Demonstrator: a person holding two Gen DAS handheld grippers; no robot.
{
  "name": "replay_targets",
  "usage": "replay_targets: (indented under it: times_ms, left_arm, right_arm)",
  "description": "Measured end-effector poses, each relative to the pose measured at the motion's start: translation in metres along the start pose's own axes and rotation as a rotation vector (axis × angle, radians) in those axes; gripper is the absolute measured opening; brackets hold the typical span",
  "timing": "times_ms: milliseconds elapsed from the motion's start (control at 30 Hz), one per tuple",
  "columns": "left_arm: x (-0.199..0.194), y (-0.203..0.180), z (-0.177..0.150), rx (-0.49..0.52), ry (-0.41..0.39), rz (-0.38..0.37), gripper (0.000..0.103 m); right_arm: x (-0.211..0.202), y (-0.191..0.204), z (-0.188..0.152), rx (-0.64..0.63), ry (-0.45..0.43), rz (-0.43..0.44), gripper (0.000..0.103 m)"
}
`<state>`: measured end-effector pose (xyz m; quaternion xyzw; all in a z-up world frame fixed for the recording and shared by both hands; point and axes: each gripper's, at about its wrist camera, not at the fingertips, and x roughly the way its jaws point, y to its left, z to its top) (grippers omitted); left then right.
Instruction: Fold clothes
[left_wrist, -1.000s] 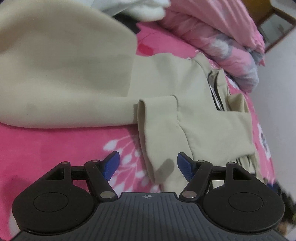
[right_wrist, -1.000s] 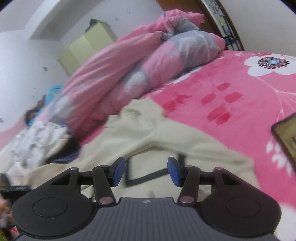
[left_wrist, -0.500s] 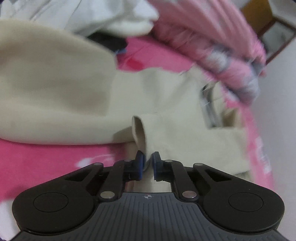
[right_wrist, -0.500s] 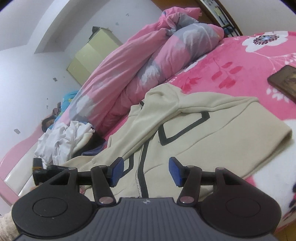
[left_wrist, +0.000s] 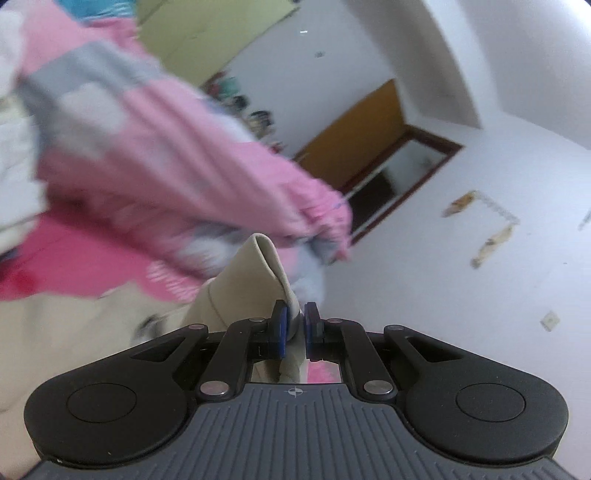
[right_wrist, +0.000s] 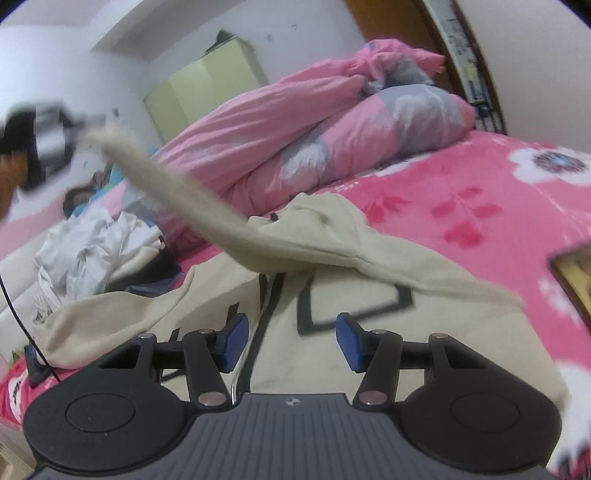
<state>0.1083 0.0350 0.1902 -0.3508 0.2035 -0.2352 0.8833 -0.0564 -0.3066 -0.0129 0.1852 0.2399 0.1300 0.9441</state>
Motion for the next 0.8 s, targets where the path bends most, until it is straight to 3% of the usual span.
replay_targets:
  times_ms: [200,300,400,600,700,800]
  left_arm:
    - [0.051,-0.064,0.011,0.078,-0.006,-0.090,0.002]
    - [0.062,-0.077,0.013,0.108,-0.004,-0.140,0.002]
    - [0.067,-0.078,0.015,0.142,-0.002,-0.168,0.002]
    - [0.056,-0.052,0.023,0.183,-0.038,-0.214,0.002]
    - [0.054,-0.017,0.019,0.177,-0.029,-0.177,0.002]
    - [0.055,0.032,0.001,0.185,-0.009,-0.082,0.002]
  right_arm:
    - [0.093,0.003,0.044,-0.024,0.105,0.040,0.039]
    - [0.149,-0.006,0.056,-0.044,0.182,0.006,0.035]
    - [0.192,-0.028,0.064,-0.008,0.250,-0.066,0.019]
    - [0.188,-0.061,0.110,0.078,0.021,-0.163,0.018]
    - [0.192,-0.081,0.125,0.098,-0.069,-0.234,0.018]
    - [0.206,-0.104,0.123,0.126,-0.075,-0.265,0.017]
